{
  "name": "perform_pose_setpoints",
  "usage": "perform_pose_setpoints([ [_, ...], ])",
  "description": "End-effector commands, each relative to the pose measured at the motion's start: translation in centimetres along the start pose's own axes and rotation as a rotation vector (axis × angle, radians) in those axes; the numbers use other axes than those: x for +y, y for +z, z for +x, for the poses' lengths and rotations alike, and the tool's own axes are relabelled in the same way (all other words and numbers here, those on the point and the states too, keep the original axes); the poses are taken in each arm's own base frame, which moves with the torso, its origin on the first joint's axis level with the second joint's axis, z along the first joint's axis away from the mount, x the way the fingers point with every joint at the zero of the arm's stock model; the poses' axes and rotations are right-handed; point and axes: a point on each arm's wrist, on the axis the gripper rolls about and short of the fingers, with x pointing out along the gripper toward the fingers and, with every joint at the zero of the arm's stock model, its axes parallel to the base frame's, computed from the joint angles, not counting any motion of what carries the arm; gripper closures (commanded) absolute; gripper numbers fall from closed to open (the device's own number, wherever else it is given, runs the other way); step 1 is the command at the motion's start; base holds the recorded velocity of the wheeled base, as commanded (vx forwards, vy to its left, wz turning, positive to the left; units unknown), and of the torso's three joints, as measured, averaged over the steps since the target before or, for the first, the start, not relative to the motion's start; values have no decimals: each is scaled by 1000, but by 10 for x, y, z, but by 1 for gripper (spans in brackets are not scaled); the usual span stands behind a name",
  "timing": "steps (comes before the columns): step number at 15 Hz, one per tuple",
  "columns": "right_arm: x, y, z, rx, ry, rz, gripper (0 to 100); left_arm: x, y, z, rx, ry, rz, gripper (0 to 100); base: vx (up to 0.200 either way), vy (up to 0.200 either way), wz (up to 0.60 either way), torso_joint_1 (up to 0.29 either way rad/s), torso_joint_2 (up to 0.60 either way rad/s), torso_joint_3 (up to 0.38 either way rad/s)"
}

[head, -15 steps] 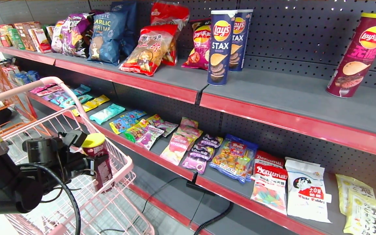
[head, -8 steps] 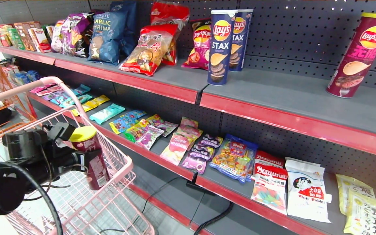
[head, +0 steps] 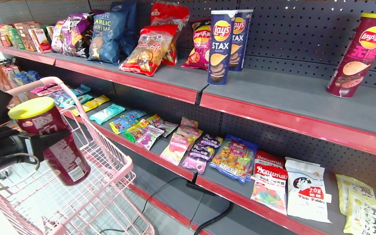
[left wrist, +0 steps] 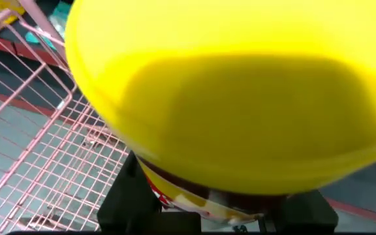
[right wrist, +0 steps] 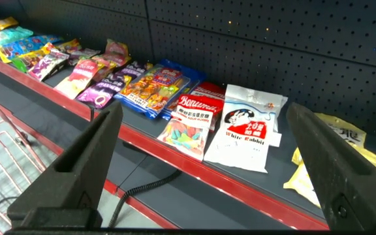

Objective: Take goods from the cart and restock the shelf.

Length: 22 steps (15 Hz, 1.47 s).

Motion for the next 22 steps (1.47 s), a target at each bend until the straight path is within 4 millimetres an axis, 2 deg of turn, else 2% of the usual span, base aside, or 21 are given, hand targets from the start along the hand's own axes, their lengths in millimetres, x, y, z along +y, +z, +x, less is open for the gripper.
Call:
perform_pose_setpoints([
  [1, 0, 0, 0, 1, 1, -1, 0, -27, 21, -68, -158, -12, 62, 100, 0, 0, 0, 0, 0, 0],
  [4, 0, 0, 0, 1, 2, -1, 0, -39, 15, -91, -167, -34, 81, 100, 0, 0, 0, 44, -125, -86],
  [6, 0, 0, 0, 1, 2, -1, 0, -40, 15, -96, -186, -16, 86, 100, 0, 0, 0, 141, -427, -281],
  [15, 0, 0, 0, 1, 1, 0, 0, -46, 15, -116, -257, 5, 107, 100, 0, 0, 0, 214, -557, -346],
  [22, 0, 0, 0, 1, 1, 2, 0, -48, 13, -120, -270, 11, 111, 100, 0, 0, 0, 177, -422, -240],
])
